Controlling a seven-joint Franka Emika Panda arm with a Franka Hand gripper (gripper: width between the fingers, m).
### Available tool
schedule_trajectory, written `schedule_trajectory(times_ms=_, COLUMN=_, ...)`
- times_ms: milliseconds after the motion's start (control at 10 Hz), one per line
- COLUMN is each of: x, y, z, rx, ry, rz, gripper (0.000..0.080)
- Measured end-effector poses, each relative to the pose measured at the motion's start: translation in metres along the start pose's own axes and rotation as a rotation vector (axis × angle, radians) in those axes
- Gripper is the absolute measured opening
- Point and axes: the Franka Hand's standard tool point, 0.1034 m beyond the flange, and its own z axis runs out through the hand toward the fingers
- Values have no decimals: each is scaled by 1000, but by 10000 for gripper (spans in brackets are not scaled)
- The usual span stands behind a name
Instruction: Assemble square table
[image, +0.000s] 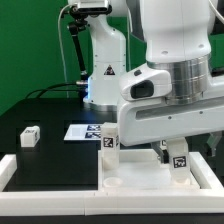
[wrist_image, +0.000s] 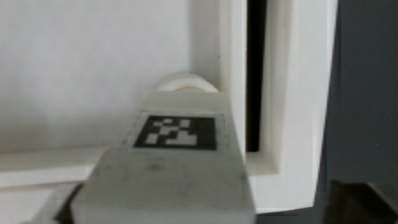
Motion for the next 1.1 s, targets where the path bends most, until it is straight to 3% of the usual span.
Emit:
schedule_trajectory(times_ms=100, x=0, y=0, z=0, rx=0, ry=0, rz=27, gripper=428)
schedule_trajectory(times_ms=200, x=0, y=-1, z=0, rx=1, ry=0, rz=116, gripper=428)
schedule_trajectory(times_ms=300, x=0, y=-1, z=0, rx=1, ry=-1, rz=183, gripper=288)
schedule_trajectory(times_ms=700, x=-2, y=-3, z=2, rx=0, ry=-3, rz=398, gripper=289)
schedule_trajectory(times_ms=900, x=-4, y=-3, z=4, rx=-1, ry=67, rz=668, gripper=289)
schedule_trajectory(times_ms=1100, x=-4, y=-2, z=4, rx=17, ry=93, rz=866, gripper=290)
